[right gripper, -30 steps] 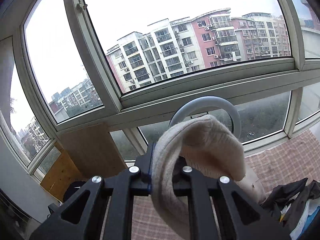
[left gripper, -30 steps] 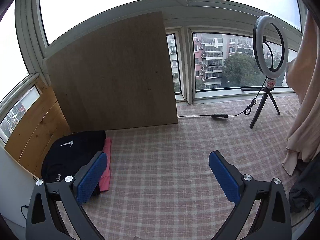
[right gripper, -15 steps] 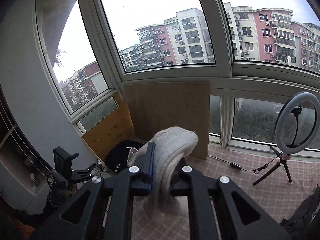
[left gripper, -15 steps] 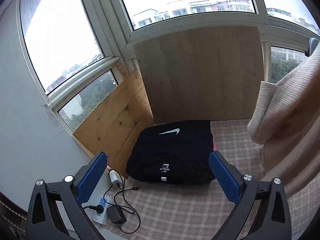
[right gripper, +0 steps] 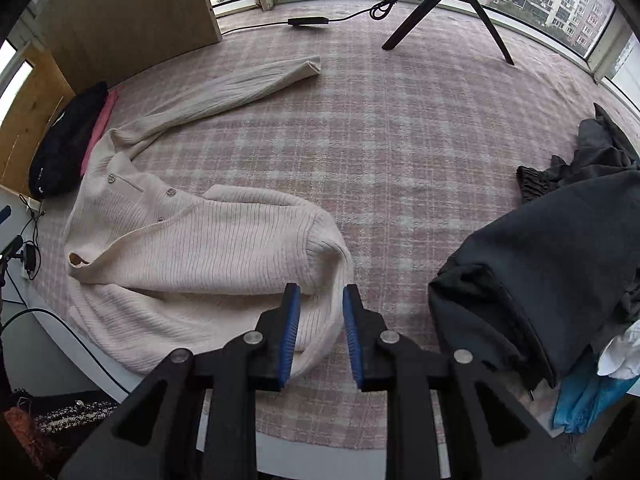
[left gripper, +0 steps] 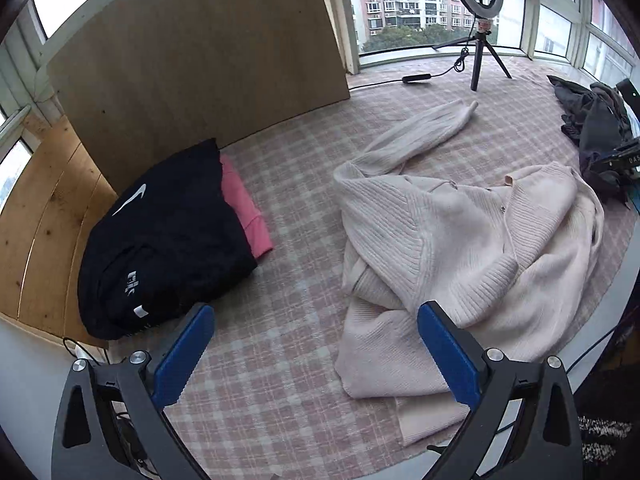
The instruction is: Fold clothes
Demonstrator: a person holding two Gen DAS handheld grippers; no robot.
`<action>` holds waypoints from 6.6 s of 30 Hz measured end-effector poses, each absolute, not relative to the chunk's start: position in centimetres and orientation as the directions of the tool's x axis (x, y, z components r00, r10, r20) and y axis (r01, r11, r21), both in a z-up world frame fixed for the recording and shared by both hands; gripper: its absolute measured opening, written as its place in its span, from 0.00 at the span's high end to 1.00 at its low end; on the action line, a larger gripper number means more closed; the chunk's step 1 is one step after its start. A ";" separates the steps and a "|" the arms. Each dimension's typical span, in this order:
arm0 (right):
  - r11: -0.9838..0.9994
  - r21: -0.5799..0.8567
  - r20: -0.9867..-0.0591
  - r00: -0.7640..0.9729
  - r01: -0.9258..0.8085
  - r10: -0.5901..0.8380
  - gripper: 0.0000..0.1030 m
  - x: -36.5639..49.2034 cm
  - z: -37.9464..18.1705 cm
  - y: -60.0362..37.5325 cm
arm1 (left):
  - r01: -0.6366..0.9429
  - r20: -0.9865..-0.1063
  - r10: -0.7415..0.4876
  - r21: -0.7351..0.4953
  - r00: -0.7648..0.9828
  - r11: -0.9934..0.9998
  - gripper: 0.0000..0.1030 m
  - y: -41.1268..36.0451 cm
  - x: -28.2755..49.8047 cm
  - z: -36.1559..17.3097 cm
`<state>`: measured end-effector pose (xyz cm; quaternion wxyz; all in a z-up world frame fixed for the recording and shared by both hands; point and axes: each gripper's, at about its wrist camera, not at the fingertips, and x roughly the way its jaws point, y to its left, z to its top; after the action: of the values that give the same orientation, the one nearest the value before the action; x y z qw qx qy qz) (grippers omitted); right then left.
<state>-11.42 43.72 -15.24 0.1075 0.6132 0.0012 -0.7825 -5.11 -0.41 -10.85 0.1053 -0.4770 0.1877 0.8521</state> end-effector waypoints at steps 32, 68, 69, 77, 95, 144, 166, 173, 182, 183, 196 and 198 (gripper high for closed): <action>-0.963 0.170 -0.943 -0.250 0.211 -0.221 0.74 -15.6 -17.4 46.2 | -0.565 -0.942 0.179 0.014 -0.285 -0.825 0.39 4.1 -23.5 -10.1; -0.908 0.068 -0.681 -0.646 0.414 -0.345 0.95 -16.9 4.4 41.2 | -0.389 -0.740 0.152 0.158 -0.655 -0.907 0.91 1.3 -18.1 8.5; -0.905 0.040 -0.643 -0.683 0.424 -0.348 0.95 -16.2 7.4 40.8 | -0.367 -0.699 0.136 0.191 -0.702 -0.910 0.91 0.9 -17.6 11.1; -0.897 -0.172 -0.351 -0.876 0.407 -0.330 0.95 -7.0 25.3 38.6 | -0.210 -0.394 0.062 0.343 -0.917 -0.916 0.90 -1.7 -9.6 27.3; -0.908 -0.306 -0.287 -0.937 0.285 -0.198 0.94 -5.5 25.2 37.6 | -0.205 -0.440 0.001 0.417 -0.898 -0.886 0.90 -2.8 -8.7 26.2; -0.928 0.097 -0.942 -0.269 0.360 -0.202 0.54 -1.8 -15.8 43.6 | -0.264 -0.960 0.058 0.017 -0.273 -0.964 0.50 -2.4 -5.7 -13.2; -0.982 -0.186 -0.893 -0.422 0.033 0.155 0.85 -5.1 -11.3 54.3 | 0.112 -0.958 -0.153 0.128 -0.244 -0.985 1.00 -14.2 -5.2 -14.6; -0.964 0.139 -0.918 -0.335 0.226 -0.211 0.57 -3.5 -13.8 47.9 | -0.184 -0.977 -0.079 0.116 -0.200 -0.976 0.43 -3.0 -4.9 -18.9; -0.927 0.231 -0.944 -0.165 0.295 -0.287 0.57 -1.5 -20.0 42.0 | -0.096 -0.984 -0.015 0.032 -0.175 -0.995 0.90 -4.5 -5.5 -20.0; -0.926 0.227 -0.944 -0.164 0.303 -0.286 0.57 -1.4 -20.1 41.8 | -0.073 -0.983 0.011 0.003 -0.185 -0.997 0.90 -5.2 -5.4 -19.4; -0.888 0.241 -0.939 -0.139 0.391 -0.316 0.56 0.4 -20.4 39.8 | -0.062 -0.954 0.209 -0.200 -0.214 -0.978 0.63 -0.6 -1.2 -16.1; -0.880 0.246 -0.936 -0.135 0.407 -0.324 0.55 0.8 -20.5 39.4 | -0.149 -0.934 0.307 -0.283 -0.181 -0.948 0.61 3.5 -1.2 -16.6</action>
<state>0.75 39.37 -20.50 0.2428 0.6113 0.0338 -0.7525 -1.22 3.46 -16.61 0.1487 -0.6223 -0.0636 0.7659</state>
